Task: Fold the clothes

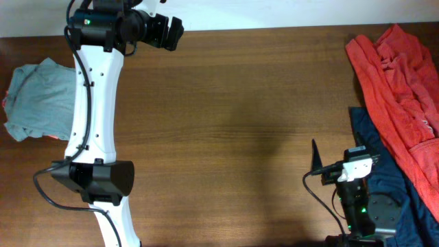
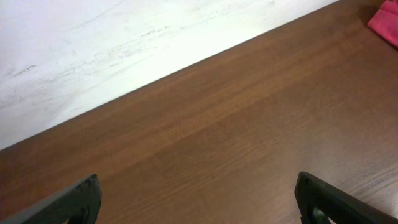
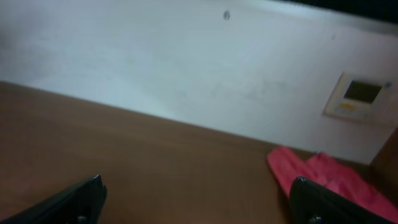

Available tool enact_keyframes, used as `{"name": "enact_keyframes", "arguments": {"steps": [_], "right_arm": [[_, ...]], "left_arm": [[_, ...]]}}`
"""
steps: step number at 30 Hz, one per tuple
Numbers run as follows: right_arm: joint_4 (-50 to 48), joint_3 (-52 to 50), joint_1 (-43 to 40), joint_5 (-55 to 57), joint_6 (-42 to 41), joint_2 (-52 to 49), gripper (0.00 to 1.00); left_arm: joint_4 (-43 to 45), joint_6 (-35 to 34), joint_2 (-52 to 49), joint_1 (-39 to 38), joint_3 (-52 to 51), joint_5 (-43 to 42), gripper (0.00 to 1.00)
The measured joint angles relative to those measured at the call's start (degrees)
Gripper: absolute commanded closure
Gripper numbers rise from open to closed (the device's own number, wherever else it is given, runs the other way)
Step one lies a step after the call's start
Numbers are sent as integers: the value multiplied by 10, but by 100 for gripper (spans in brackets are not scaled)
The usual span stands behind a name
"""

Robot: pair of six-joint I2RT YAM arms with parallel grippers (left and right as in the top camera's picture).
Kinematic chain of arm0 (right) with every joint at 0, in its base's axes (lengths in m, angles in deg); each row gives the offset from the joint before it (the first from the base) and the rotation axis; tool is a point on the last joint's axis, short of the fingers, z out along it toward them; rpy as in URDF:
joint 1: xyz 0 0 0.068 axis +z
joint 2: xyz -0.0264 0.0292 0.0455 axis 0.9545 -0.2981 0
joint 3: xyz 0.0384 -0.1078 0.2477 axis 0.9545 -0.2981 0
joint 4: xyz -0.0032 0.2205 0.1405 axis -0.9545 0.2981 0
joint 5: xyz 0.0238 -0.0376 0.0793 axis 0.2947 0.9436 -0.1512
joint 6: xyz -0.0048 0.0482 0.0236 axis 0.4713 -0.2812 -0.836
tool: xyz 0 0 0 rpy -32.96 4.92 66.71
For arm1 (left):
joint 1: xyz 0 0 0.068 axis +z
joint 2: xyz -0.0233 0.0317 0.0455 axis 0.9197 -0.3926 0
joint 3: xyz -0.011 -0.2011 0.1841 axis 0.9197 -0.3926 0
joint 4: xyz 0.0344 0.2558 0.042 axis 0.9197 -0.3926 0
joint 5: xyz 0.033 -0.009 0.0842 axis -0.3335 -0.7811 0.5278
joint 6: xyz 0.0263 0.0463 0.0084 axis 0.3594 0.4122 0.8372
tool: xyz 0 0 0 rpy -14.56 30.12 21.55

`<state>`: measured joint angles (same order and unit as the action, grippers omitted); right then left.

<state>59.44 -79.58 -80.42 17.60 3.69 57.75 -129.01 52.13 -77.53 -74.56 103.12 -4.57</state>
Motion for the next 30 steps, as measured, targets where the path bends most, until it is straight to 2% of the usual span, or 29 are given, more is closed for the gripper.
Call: {"name": "enact_keyframes", "arguments": {"steps": [7, 13, 30], "right_arm": [[-2, -76, 0, 0, 0, 68, 1], [33, -95, 0, 0, 0, 107, 1], [48, -95, 0, 0, 0, 111, 1]], "left_arm": [[0, 0, 0, 0, 0, 0, 1], [0, 0, 0, 0, 0, 0, 1], [0, 0, 0, 0, 0, 0, 1]]}}
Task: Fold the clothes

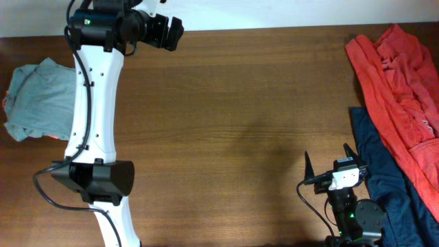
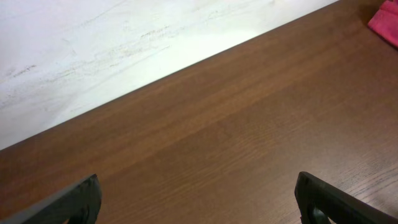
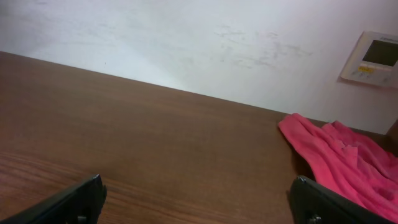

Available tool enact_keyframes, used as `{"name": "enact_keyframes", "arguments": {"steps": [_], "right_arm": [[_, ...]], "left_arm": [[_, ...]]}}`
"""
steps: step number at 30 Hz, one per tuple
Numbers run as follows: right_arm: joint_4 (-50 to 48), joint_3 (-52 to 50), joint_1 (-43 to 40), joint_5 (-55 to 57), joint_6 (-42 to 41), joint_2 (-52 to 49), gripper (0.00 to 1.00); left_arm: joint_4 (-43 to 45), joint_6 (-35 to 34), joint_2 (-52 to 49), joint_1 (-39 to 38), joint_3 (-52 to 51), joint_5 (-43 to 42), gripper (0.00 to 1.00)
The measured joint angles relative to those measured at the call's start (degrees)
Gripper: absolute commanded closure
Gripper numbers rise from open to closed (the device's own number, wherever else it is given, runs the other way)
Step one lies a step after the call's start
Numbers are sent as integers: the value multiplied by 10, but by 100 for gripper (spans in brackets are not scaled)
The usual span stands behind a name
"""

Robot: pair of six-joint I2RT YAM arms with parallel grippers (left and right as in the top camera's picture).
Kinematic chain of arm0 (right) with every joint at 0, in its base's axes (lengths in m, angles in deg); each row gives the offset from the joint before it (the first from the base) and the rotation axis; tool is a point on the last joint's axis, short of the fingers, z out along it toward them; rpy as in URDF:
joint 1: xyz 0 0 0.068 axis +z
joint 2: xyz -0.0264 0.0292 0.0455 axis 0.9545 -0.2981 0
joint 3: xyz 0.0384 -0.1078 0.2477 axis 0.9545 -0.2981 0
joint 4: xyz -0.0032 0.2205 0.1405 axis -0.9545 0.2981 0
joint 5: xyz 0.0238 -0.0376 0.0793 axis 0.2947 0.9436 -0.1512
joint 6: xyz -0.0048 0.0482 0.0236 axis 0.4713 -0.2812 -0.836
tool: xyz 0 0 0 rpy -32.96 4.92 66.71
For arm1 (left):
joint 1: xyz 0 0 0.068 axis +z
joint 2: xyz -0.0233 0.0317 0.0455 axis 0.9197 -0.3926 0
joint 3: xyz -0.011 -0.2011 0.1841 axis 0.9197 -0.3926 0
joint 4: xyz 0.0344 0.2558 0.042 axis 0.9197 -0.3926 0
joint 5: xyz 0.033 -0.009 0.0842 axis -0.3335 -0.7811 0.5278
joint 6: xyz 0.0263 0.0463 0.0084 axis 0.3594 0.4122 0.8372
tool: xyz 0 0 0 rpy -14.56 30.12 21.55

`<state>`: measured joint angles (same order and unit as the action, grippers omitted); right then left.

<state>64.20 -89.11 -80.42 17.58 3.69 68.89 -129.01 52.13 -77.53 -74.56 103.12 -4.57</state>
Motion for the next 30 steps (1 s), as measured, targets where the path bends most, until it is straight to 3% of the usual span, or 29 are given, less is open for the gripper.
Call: {"name": "enact_keyframes", "arguments": {"steps": [15, 26, 30], "right_arm": [[0, 0, 0, 0, 0, 0, 2], [0, 0, 0, 0, 0, 0, 1], [0, 0, 0, 0, 0, 0, 1]], "left_arm": [[2, 0, 0, 0, 0, 0, 1], [55, -5, 18, 2, -5, 2, 1], [131, -8, 91, 9, -87, 2, 1]]}}
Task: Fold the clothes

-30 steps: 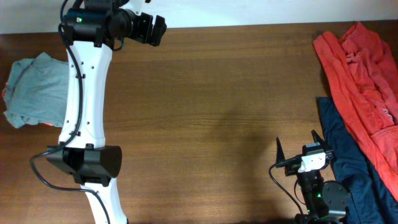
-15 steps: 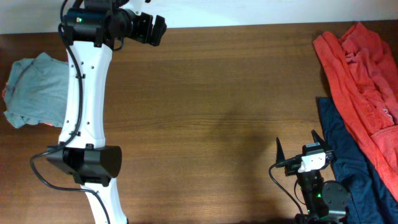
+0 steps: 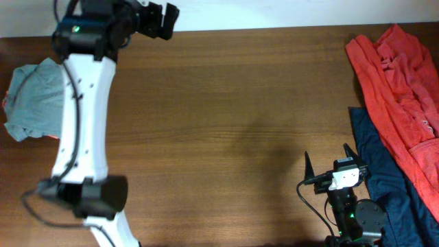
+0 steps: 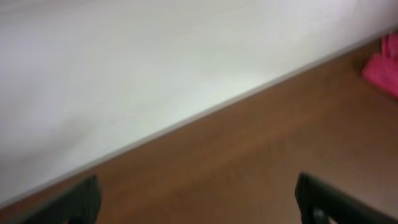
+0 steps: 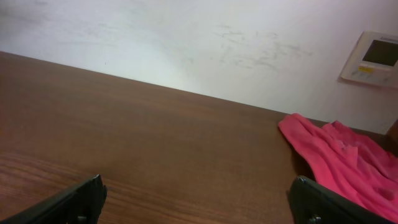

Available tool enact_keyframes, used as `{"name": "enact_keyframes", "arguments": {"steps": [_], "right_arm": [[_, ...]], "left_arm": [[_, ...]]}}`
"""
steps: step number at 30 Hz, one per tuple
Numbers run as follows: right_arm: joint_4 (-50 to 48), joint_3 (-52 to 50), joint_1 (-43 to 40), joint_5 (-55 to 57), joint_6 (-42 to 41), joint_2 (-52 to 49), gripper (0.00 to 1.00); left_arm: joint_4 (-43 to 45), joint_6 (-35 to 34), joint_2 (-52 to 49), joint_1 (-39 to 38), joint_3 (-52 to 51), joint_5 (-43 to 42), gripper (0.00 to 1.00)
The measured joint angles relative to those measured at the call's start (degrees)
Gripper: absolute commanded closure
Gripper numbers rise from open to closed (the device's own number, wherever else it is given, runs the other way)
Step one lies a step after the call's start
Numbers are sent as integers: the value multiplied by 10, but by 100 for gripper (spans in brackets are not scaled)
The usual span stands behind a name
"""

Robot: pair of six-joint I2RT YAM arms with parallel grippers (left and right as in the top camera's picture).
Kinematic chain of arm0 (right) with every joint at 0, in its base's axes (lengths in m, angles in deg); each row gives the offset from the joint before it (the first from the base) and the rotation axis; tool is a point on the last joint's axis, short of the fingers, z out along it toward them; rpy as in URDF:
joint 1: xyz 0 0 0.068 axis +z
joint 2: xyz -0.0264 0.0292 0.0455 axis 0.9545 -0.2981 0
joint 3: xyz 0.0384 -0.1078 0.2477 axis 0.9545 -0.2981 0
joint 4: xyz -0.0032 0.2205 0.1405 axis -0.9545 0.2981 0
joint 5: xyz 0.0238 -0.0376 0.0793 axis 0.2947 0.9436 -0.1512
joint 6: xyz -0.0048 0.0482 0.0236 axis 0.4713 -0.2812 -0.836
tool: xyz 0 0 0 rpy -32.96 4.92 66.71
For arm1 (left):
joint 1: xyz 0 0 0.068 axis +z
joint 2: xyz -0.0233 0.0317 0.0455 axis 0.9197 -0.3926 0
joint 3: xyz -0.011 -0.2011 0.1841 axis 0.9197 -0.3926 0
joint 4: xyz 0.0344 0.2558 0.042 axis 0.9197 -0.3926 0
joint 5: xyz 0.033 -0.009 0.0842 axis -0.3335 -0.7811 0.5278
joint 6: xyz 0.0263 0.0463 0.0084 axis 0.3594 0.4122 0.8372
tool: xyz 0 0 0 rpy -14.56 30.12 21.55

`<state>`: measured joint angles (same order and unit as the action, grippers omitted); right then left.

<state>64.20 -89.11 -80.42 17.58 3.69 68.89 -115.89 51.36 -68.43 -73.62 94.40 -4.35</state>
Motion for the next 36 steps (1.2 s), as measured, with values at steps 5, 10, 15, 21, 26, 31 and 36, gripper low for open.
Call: {"name": "enact_keyframes", "arguments": {"steps": [5, 10, 15, 21, 26, 31, 36], "right_arm": [[0, 0, 0, 0, 0, 0, 1], [0, 0, 0, 0, 0, 2, 1], [0, 0, 0, 0, 0, 2, 1], [0, 0, 0, 0, 0, 2, 1], [0, 0, 0, 0, 0, 2, 1], [0, 0, 0, 0, 0, 2, 1], [0, 0, 0, 0, 0, 2, 1]], "left_arm": [[182, -2, 183, 20, -264, 5, 1], [272, -2, 328, 38, -496, 13, 1], [435, -2, 464, 50, -755, 22, 1], [583, -28, 642, 49, -998, 64, 1], [590, -66, 776, 49, -1134, 130, 1], [594, -82, 885, 59, -1215, 159, 1], [611, -111, 957, 91, -1280, 162, 1]]}}
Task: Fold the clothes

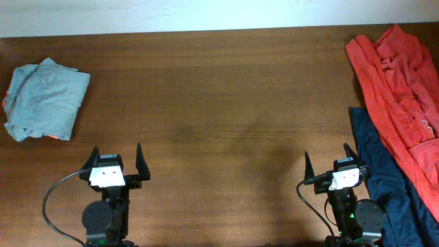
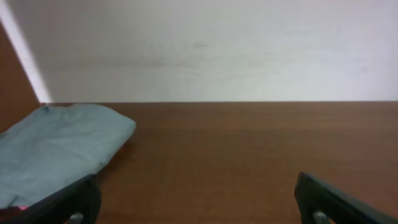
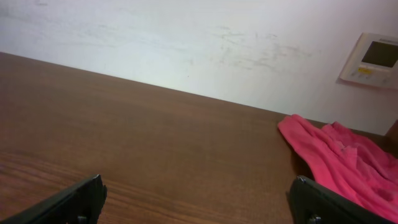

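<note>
A folded grey garment [image 1: 42, 98] lies at the table's far left, seen also in the left wrist view as a grey garment [image 2: 56, 149]. A crumpled red garment [image 1: 398, 89] and a dark blue one [image 1: 387, 189] are heaped at the right edge; the red garment [image 3: 336, 158] shows in the right wrist view. My left gripper [image 1: 114, 159] rests open near the front left with nothing between its fingers. My right gripper [image 1: 331, 165] stands open near the front right, just left of the blue cloth.
A brown wooden table [image 1: 226, 103] runs up to a white wall [image 2: 205, 50] at the back. A small wall panel [image 3: 369, 59] hangs at the right.
My left arm was stretched to the far left back of the table; now it is drawn back to the front left, gripper open, facing the grey garment. The right arm has not moved.
At first my left arm reached over the back left beside the grey garment and my right gripper stood by the blue cloth. The right gripper then shifted slightly toward the front and stayed. The left arm held its reach, and now sits folded back at the front.
</note>
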Available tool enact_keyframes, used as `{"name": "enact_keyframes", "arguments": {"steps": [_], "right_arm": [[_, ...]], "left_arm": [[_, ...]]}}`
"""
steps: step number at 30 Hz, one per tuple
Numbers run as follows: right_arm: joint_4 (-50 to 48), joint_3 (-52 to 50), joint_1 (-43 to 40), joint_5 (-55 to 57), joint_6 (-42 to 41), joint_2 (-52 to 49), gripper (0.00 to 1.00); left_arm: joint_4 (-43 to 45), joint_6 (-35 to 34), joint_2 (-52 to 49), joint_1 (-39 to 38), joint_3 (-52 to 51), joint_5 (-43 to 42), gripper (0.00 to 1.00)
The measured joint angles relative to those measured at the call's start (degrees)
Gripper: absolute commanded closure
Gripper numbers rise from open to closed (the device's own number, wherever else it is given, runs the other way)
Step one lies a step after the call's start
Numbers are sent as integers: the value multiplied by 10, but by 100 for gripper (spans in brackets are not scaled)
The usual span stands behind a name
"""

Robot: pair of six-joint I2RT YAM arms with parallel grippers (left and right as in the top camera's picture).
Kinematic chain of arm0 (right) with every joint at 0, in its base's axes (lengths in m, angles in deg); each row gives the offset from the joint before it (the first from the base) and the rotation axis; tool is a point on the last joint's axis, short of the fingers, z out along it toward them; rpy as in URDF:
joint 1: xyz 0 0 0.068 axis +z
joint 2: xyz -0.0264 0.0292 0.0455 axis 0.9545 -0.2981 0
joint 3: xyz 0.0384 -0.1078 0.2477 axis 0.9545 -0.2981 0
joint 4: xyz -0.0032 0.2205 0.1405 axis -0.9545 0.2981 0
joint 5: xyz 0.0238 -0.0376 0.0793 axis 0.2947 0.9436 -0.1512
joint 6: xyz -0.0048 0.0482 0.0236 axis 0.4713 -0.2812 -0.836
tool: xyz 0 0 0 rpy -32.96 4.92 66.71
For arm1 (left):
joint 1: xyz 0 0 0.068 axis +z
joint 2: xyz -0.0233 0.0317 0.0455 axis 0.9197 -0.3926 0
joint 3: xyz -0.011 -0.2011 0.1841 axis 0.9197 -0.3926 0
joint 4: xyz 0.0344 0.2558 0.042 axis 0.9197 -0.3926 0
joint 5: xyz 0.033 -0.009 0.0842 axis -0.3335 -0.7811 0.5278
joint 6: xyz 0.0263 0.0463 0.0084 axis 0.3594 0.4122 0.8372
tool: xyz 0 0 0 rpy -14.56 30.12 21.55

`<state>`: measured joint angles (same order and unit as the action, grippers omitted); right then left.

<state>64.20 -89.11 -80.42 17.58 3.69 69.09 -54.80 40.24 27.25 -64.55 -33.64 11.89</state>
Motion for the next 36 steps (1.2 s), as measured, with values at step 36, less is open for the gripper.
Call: {"name": "enact_keyframes", "arguments": {"steps": [36], "right_arm": [[0, 0, 0, 0, 0, 0, 1]], "left_arm": [[-119, -15, 161, 33, -56, 13, 1]]}}
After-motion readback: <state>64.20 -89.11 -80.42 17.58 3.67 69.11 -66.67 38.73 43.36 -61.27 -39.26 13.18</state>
